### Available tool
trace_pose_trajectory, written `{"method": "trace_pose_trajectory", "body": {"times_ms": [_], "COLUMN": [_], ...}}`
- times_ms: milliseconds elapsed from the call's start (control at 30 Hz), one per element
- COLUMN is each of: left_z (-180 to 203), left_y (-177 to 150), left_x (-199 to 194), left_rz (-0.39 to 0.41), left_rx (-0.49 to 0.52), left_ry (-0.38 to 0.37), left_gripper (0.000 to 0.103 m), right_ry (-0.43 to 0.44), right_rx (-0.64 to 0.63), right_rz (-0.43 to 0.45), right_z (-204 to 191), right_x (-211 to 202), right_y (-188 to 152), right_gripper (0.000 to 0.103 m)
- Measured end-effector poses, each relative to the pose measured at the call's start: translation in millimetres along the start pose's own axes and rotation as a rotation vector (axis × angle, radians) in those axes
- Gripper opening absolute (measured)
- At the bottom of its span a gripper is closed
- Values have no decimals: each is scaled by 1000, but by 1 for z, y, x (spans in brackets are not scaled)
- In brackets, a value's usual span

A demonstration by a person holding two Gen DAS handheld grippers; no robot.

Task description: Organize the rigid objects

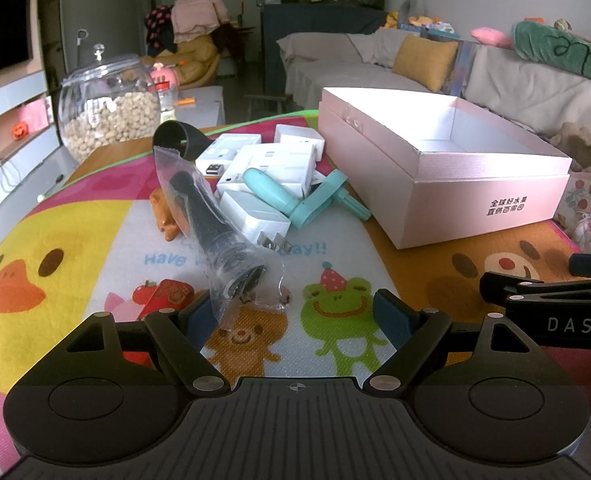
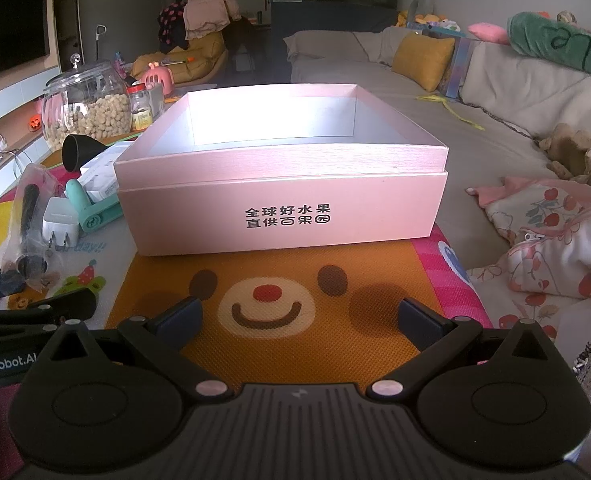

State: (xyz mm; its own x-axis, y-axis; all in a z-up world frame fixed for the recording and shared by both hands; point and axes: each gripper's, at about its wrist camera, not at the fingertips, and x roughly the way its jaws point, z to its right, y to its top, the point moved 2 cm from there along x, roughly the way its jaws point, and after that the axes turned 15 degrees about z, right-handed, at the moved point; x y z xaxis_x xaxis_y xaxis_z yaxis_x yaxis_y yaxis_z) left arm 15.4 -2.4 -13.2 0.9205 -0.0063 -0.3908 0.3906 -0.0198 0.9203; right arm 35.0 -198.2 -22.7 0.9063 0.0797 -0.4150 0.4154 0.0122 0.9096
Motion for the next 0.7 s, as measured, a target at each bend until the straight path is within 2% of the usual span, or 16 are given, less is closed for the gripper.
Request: {"method": "trace_pose_trajectory", "body": {"times_ms": [700], "left_z": [-1], "left_y": [0], "left_x": [0], "left_rz": [0], "left_rx": [-1], "left_ry": [0], "left_gripper": [88], "right_ry": [-4], "right_rx": [-8], "right_rz": [-4], "right_z": [0], "right_x": [0], "right_y": [0], "right_gripper": [103]}}
